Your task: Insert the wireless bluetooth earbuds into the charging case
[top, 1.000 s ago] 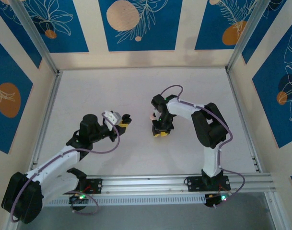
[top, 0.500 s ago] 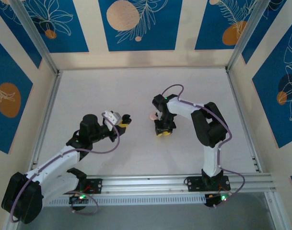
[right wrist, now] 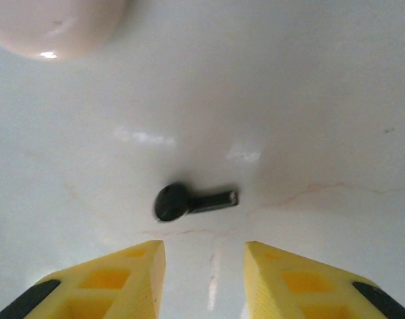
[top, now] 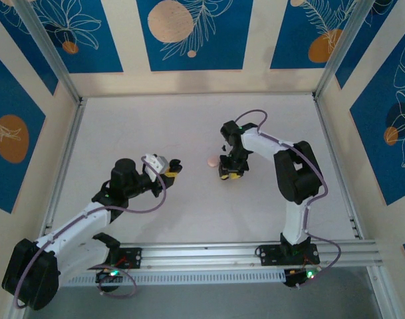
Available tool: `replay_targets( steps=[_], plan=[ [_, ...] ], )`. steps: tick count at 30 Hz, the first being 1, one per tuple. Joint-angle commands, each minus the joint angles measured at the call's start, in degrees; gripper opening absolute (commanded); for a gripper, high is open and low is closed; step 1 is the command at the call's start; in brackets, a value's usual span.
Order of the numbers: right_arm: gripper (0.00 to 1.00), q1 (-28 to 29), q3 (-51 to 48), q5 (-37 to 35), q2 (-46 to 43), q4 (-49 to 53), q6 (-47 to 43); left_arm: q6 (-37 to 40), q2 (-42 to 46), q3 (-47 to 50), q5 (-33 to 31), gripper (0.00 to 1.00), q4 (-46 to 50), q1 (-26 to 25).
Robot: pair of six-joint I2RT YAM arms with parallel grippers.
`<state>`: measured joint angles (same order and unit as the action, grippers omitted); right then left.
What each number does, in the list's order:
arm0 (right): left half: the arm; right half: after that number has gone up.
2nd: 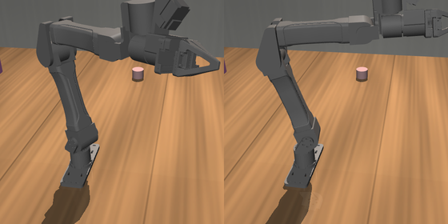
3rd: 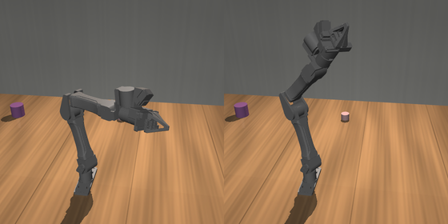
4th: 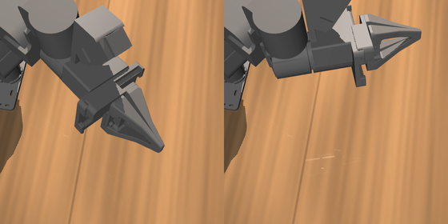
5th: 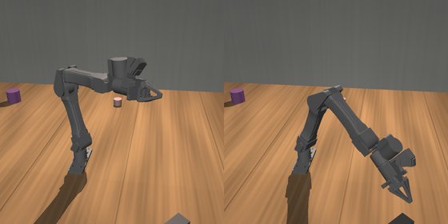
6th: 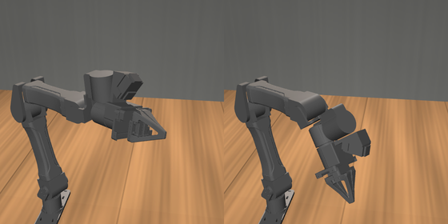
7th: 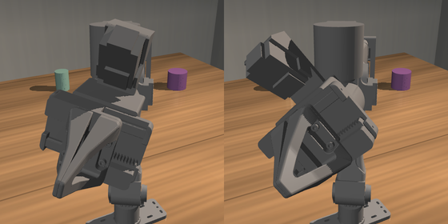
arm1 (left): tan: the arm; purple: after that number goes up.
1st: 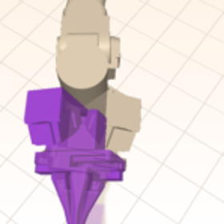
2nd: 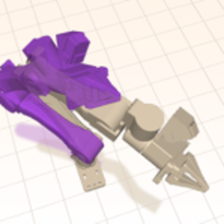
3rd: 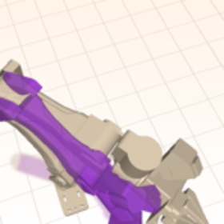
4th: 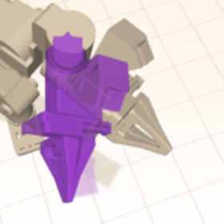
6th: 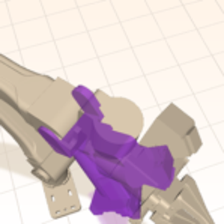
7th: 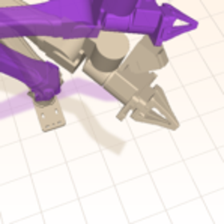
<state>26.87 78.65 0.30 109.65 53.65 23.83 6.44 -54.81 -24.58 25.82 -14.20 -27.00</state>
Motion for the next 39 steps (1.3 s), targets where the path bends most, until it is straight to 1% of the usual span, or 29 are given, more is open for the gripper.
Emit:
replay_targets(
  steps=[1,5,6,8,12,16,21,25,32,39],
  plan=[
    [0.36,0.32,1.72,4.16,-2.45,1.87,-1.27,0.51,0.43,-0.21,0.09,0.25,0.22,0.56],
    [0.36,2.04,6.66,-3.35,0.77,6.49,-9.13,0.64,0.67,-0.25,0.08,0.25,0.68,0.58],
    [0.37,2.00,7.52,-4.12,1.44,6.74,-10.50,0.68,0.80,-0.16,-0.01,0.25,0.66,0.56],
    [0.37,1.41,8.82,-2.93,2.52,6.19,-12.02,0.68,1.04,-0.08,-0.06,0.25,0.73,0.56],
    [0.38,0.13,8.89,1.43,4.11,4.16,-12.33,0.34,1.85,0.32,-0.49,0.25,1.01,0.61],
    [0.39,-0.38,8.54,2.35,5.73,3.16,-13.00,0.71,2.78,0.37,-0.99,0.25,1.81,0.60],
    [0.42,-1.07,7.88,5.30,8.13,1.24,-13.20,1.03,2.71,0.14,-1.03,0.26,2.33,0.55],
    [0.42,-1.12,7.02,5.29,9.22,1.02,-13.30,0.75,2.84,0.24,-1.21,0.26,2.33,0.56],
    [0.42,-1.04,3.41,5.24,8.54,1.88,-13.06,0.81,2.53,0.15,-1.13,0.26,2.33,0.55],
    [0.42,-0.27,-0.23,7.04,4.99,2.75,-11.91,0.68,2.29,0.23,-0.97,0.26,2.00,0.55]
  ],
)
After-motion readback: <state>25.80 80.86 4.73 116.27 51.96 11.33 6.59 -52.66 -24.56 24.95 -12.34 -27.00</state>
